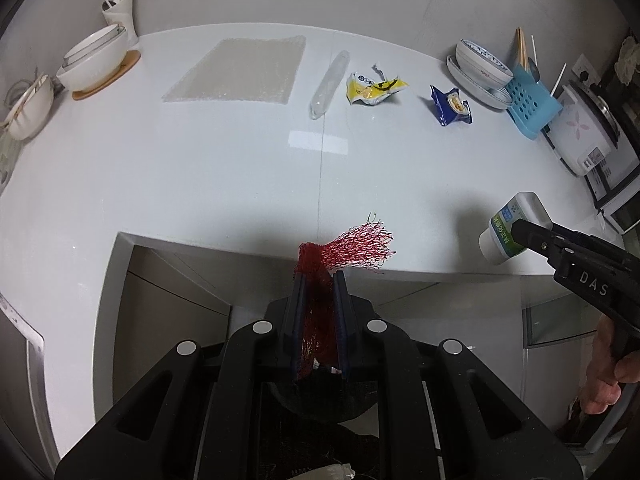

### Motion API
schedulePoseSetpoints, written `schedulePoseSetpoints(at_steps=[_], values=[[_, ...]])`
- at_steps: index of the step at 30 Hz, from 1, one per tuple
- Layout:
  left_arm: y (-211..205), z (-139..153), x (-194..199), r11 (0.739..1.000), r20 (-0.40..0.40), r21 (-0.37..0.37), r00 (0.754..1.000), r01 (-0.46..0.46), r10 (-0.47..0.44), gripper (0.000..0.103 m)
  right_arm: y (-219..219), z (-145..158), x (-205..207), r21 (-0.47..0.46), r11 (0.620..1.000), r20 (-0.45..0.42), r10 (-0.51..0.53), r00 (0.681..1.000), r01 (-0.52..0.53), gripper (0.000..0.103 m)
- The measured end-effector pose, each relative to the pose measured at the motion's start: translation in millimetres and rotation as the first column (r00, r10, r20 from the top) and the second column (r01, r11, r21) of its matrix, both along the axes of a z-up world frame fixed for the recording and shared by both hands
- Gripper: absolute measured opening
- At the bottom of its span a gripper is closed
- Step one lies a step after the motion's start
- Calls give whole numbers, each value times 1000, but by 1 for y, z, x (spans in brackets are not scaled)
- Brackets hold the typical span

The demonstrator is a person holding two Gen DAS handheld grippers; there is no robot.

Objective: Collect trash
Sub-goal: 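Carry the red mesh bag and white bottle down over the trash bin, then open the left tool to drop the red mesh bag into the bin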

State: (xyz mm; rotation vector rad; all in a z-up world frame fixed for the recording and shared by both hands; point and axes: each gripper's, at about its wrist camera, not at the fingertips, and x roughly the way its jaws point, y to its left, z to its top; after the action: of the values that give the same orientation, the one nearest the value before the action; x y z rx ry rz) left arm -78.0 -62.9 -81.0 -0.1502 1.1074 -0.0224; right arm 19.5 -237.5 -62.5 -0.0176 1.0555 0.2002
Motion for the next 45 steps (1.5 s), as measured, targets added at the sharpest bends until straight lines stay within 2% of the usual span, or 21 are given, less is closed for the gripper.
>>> schedulePoseSetpoints(at_steps=[14, 23, 34, 40, 45], values=[[-5, -22, -44, 999, -26, -33, 1000, 2, -2, 12, -2, -20, -51, -13, 996, -7, 88, 996, -88, 40], [-12, -48, -62, 999, -46, -49, 999, -1, -1, 12, 2, -44, -72, 3, 992, -5, 126, 992, -126, 40], [-16, -81, -59, 998, -53, -61, 999, -13, 9, 13, 22, -82, -84, 9, 977, -13, 215, 977, -215, 40], [-23, -98, -54, 999, -46, -48, 999, 3, -6, 13, 22, -102, -81, 10, 978, -29, 209, 977, -209, 40], [-30, -114, -50, 997, -53, -74, 998, 18, -22, 13, 16, -116, -79, 8, 981, -44, 192, 980, -191, 40]])
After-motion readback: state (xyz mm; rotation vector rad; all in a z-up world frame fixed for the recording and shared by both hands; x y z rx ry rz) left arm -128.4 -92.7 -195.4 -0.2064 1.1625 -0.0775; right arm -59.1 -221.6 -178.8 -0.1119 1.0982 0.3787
